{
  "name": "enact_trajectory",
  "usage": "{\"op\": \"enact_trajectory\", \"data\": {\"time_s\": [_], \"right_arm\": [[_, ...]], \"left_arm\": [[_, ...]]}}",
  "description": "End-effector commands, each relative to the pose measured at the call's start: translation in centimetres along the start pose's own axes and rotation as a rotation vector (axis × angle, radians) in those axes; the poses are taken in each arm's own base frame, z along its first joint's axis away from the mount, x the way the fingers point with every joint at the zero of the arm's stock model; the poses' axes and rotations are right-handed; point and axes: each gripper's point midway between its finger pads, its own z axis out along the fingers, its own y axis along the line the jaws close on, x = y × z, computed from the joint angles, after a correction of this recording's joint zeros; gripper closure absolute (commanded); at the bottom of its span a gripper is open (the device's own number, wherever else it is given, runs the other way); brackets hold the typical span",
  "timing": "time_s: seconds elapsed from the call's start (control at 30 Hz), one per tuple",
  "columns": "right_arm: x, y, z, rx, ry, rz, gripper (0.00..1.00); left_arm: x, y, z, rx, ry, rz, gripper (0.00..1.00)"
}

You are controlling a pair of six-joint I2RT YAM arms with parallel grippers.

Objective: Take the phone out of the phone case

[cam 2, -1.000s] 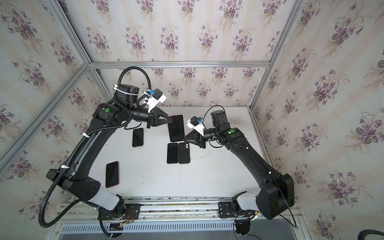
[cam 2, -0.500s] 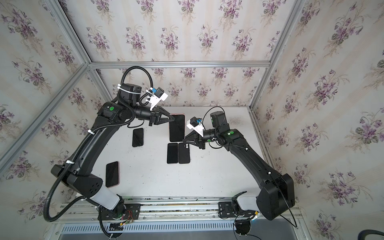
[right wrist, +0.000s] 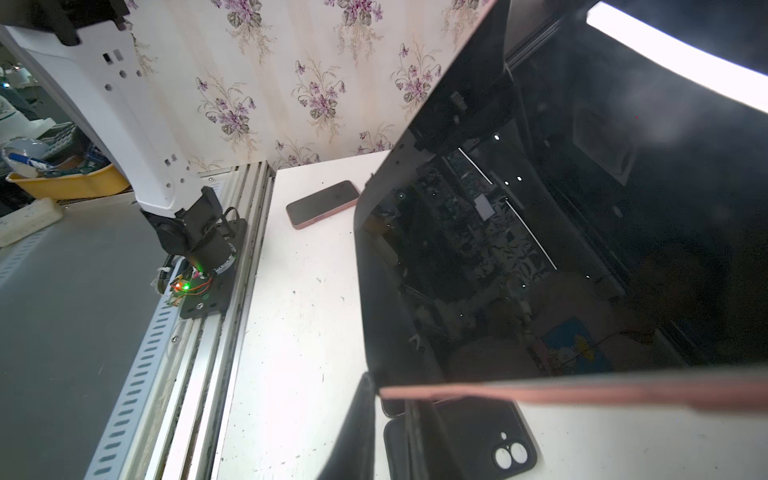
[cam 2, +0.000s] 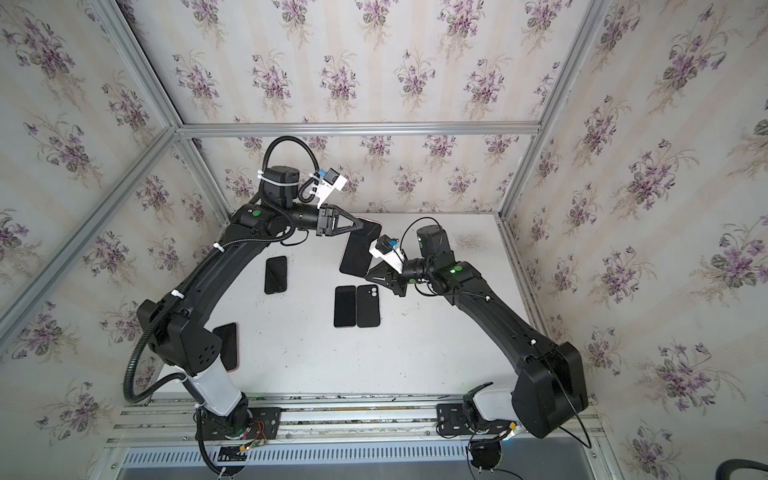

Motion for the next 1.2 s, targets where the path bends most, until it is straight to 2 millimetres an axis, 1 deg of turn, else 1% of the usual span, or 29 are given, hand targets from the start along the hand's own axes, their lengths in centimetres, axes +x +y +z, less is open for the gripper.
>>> {"op": "enact_trajectory", "data": {"time_s": [0.0, 0.3, 0.4, 0.53, 0.6, 0.67, 0.7, 0.77, 0.83, 0.93, 1.03, 1.1, 1.17], "right_arm": [[-7.7, -2.0, -0.9, 0.12, -0.25, -0.32, 1.0], [-8.0, -3.4, -1.2, 0.204, -0.299, -0.297, 0.99], [-8.1, -4.0, -1.7, 0.267, -0.323, -0.277, 0.99], [-8.1, -4.0, -2.2, 0.292, -0.359, -0.24, 0.98], [-7.7, -3.9, -2.3, 0.295, -0.362, -0.218, 0.95], [-7.2, -4.0, -2.7, 0.333, -0.37, -0.185, 0.93], [-7.0, -4.1, -3.0, 0.354, -0.378, -0.173, 0.91], [-5.8, -4.0, -3.4, 0.385, -0.376, -0.132, 0.82], [-5.2, -3.9, -3.8, 0.403, -0.368, -0.088, 0.74], [-4.7, -4.1, -5.0, 0.46, -0.399, 0.028, 0.57], [-4.3, -4.2, -5.8, 0.481, -0.45, 0.174, 0.49], [-4.4, -3.9, -6.0, 0.447, -0.486, 0.291, 0.43], [-5.1, -3.1, -6.0, 0.38, -0.537, 0.365, 0.41]], "left_arm": [[1.6, 0.2, 0.7, 0.035, 0.042, -0.245, 1.0], [1.6, 0.6, 1.0, 0.071, 0.02, -0.357, 1.0], [1.2, 0.7, 1.1, 0.088, 0.001, -0.399, 1.0], [0.7, 0.5, 1.0, 0.094, -0.023, -0.413, 1.0], [0.3, 0.7, 0.8, 0.089, -0.035, -0.42, 1.0], [-0.3, 1.0, 0.2, 0.08, -0.06, -0.43, 1.0], [-0.8, 1.0, -0.2, 0.079, -0.075, -0.432, 1.0], [-2.1, 0.5, -1.1, 0.085, -0.116, -0.425, 1.0], [-3.1, 0.1, -1.8, 0.097, -0.151, -0.423, 1.0], [-4.7, -0.3, -3.1, 0.104, -0.22, -0.423, 1.0], [-6.5, 0.0, -4.4, 0.136, -0.309, -0.464, 1.0], [-7.7, -0.2, -5.3, 0.176, -0.368, -0.485, 1.0], [-8.4, -0.3, -5.4, 0.188, -0.392, -0.503, 1.0]]}}
